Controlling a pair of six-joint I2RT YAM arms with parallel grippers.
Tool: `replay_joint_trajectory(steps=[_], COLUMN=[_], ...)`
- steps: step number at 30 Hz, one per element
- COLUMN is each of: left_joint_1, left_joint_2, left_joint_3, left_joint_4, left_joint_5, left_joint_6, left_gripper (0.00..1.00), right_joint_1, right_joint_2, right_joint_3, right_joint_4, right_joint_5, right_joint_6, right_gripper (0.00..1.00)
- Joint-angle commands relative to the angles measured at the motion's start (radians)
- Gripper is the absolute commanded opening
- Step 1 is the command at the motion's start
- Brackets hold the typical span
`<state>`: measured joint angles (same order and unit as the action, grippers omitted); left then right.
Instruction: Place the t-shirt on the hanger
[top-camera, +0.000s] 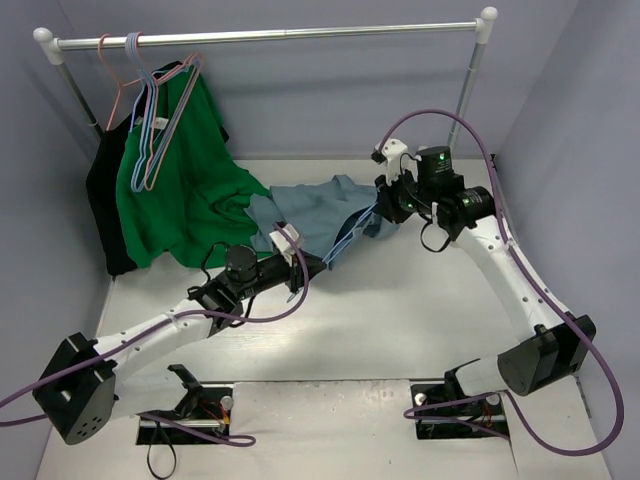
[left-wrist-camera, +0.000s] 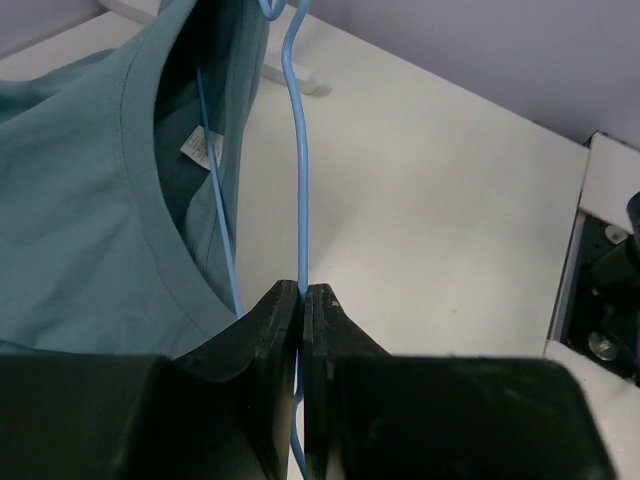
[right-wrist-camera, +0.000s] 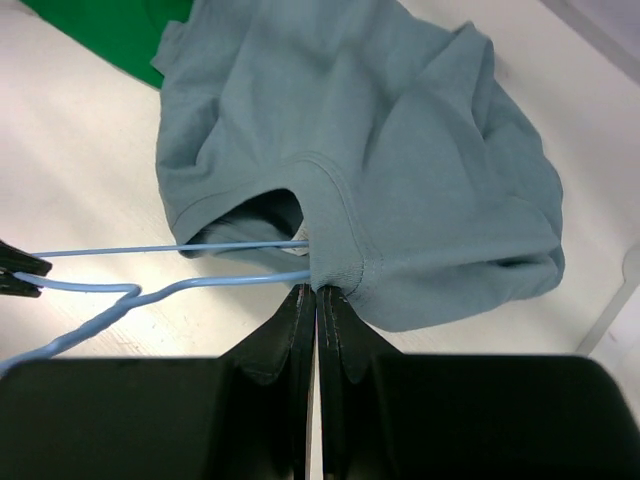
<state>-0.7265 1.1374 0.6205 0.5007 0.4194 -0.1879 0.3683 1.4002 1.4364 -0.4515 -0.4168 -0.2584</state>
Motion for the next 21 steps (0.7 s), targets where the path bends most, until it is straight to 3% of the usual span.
replay_joint_trajectory(steps=[1,9,21], left_joint_1=[0.027,0.148,0.148], left_joint_2=[0.012,0.090,0.048], left_joint_3=[0.067,0.044,0.010], left_joint_4=[0.163,0.343,0.253], left_joint_5=[0.081,0.185,0.182], left_joint_6=[-0.114,-0.369,-0.354], left_gripper=[0.00,0.00,0.00], right_joint_1=[0.008,0.009,-0.002], right_joint_2=[-0.055,-0.050,0.006], right_joint_3=[0.036,-0.002,-0.010], right_joint_4=[0.102,0.154,0.157], right_joint_5=[-0.105,-0.160,-0.042], right_joint_6=[-0.050,-0.041,-0.002], right_gripper=[0.00,0.00,0.00])
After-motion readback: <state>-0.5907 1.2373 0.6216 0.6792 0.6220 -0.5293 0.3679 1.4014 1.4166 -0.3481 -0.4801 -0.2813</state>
